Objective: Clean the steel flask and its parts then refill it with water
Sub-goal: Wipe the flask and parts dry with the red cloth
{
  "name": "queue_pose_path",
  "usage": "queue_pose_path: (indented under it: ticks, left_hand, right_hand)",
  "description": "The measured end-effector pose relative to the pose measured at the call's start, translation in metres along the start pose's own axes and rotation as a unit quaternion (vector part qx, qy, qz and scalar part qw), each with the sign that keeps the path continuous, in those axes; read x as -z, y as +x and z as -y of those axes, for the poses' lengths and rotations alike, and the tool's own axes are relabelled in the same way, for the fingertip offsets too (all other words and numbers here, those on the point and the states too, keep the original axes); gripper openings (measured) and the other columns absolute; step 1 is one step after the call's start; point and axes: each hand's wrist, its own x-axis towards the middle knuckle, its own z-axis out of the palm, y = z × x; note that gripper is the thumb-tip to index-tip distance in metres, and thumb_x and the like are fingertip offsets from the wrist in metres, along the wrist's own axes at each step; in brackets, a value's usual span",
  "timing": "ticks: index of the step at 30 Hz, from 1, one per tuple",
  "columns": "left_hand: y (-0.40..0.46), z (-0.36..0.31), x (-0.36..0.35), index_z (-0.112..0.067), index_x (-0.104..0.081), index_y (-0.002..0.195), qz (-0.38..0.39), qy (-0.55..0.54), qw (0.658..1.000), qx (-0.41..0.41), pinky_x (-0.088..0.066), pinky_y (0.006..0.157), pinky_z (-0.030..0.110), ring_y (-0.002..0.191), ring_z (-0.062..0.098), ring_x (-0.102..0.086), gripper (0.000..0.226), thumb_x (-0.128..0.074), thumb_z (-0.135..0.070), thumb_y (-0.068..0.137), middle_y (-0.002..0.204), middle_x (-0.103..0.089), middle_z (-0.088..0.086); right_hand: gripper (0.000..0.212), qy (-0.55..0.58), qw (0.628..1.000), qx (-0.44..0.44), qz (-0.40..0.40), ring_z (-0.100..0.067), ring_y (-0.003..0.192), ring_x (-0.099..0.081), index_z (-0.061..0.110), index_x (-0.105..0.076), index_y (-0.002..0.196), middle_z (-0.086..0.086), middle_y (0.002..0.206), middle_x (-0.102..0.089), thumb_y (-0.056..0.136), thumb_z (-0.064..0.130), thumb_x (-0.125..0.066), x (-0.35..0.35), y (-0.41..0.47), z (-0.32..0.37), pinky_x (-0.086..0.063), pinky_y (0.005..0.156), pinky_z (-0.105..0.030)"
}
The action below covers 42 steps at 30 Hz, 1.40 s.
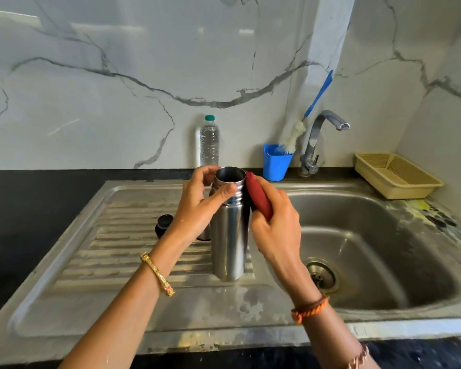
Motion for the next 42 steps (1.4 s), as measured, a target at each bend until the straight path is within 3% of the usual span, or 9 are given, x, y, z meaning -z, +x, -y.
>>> queue_pose_path:
  ticks: [8, 12, 19, 23, 29, 33, 37, 40, 42]
  left_hand:
    - [0.005, 0.002, 0.014, -0.025, -0.06, 0.124, 0.015, 0.097, 0.995, -0.011, -0.039, 0.105, 0.045, 0.127, 0.02, -0.045, 0.068, -0.052, -0.069, 0.071, 0.126, -0.059, 0.002]
    - [0.006, -0.008, 0.013, -0.046, -0.06, 0.107, 0.008, 0.052, 0.999, 0.003, -0.039, 0.105, 0.041, 0.122, 0.016, -0.049, 0.041, -0.053, -0.058, 0.068, 0.122, -0.059, 0.007]
    - [0.008, -0.019, -0.001, -0.018, -0.059, 0.12, 0.03, -0.02, 0.999, 0.019, -0.04, 0.084, 0.01, 0.096, 0.006, -0.053, 0.037, -0.04, -0.018, 0.089, 0.11, -0.058, 0.004]
    - [0.007, -0.007, -0.01, -0.041, -0.059, 0.102, -0.046, -0.001, 0.999, -0.013, -0.036, 0.104, 0.032, 0.118, 0.02, -0.047, 0.036, -0.033, -0.027, 0.08, 0.111, -0.06, 0.005]
    - [0.0, -0.024, -0.007, -0.017, -0.067, 0.104, -0.068, -0.04, 0.997, 0.017, -0.045, 0.078, 0.016, 0.087, 0.009, -0.061, 0.028, -0.041, -0.022, 0.099, 0.094, -0.068, 0.003]
    - [-0.004, -0.031, -0.02, -0.027, -0.063, 0.082, -0.052, 0.106, 0.992, -0.035, -0.044, 0.087, 0.041, 0.097, 0.027, -0.056, 0.053, -0.039, -0.073, 0.074, 0.078, -0.058, -0.006]
    - [-0.004, -0.027, -0.017, -0.034, -0.061, 0.116, -0.002, 0.173, 0.984, -0.03, -0.027, 0.102, 0.029, 0.114, 0.011, -0.025, 0.096, -0.034, -0.094, 0.046, 0.102, -0.041, -0.013]
    - [0.001, -0.028, -0.008, -0.029, -0.06, 0.12, 0.004, 0.163, 0.985, -0.053, -0.038, 0.1, 0.038, 0.112, 0.015, -0.045, 0.104, -0.035, -0.096, 0.044, 0.099, -0.057, -0.01]
    - [0.004, -0.027, -0.004, -0.024, -0.063, 0.111, -0.013, 0.07, 0.996, -0.051, -0.045, 0.094, 0.031, 0.099, 0.009, -0.059, 0.093, -0.053, -0.087, 0.044, 0.091, -0.063, -0.013]
  right_hand:
    - [0.061, -0.067, 0.993, 0.086, -0.049, -0.027, 0.095, -0.058, 0.033, -0.052, 0.13, 0.002, 0.12, -0.058, 0.072, 0.02, -0.04, -0.001, -0.026, 0.0, -0.051, 0.073, -0.041]
    - [0.058, -0.041, 0.997, 0.045, -0.042, -0.026, 0.1, -0.057, 0.034, -0.052, 0.129, 0.002, 0.12, -0.057, 0.075, 0.015, -0.044, -0.003, -0.014, 0.003, -0.049, 0.079, -0.04]
    - [0.062, -0.006, 1.0, -0.007, -0.004, -0.022, 0.104, -0.055, 0.034, -0.051, 0.131, 0.002, 0.12, -0.057, 0.075, 0.007, -0.044, 0.003, -0.002, 0.004, -0.045, 0.085, -0.032]
    - [0.065, -0.06, 0.993, 0.08, -0.058, -0.029, 0.095, -0.056, 0.034, -0.051, 0.131, 0.002, 0.122, -0.057, 0.069, 0.025, -0.035, -0.002, -0.031, -0.002, -0.05, 0.076, -0.046]
    - [0.062, 0.019, 0.999, -0.036, -0.016, -0.021, 0.106, -0.054, 0.035, -0.052, 0.129, 0.002, 0.121, -0.056, 0.076, 0.004, -0.046, -0.003, -0.003, 0.004, -0.038, 0.081, -0.025]
    - [0.063, 0.02, 0.999, -0.037, -0.003, -0.018, 0.107, -0.053, 0.033, -0.051, 0.13, 0.0, 0.12, -0.057, 0.075, 0.001, -0.046, 0.003, -0.003, 0.004, -0.033, 0.078, -0.021]
    - [0.069, 0.007, 0.999, 0.02, -0.048, -0.023, 0.101, -0.055, 0.032, -0.05, 0.132, 0.002, 0.119, -0.056, 0.066, 0.014, -0.04, 0.007, -0.027, 0.0, -0.044, 0.081, -0.034]
    - [0.07, -0.033, 0.997, 0.058, -0.04, -0.028, 0.097, -0.056, 0.035, -0.049, 0.132, 0.002, 0.119, -0.057, 0.066, 0.013, -0.04, 0.011, -0.029, -0.006, -0.049, 0.08, -0.045]
    - [0.069, -0.03, 0.998, 0.05, -0.015, -0.025, 0.098, -0.056, 0.034, -0.05, 0.131, 0.001, 0.117, -0.058, 0.067, 0.01, -0.042, 0.014, -0.019, -0.009, -0.046, 0.08, -0.034]
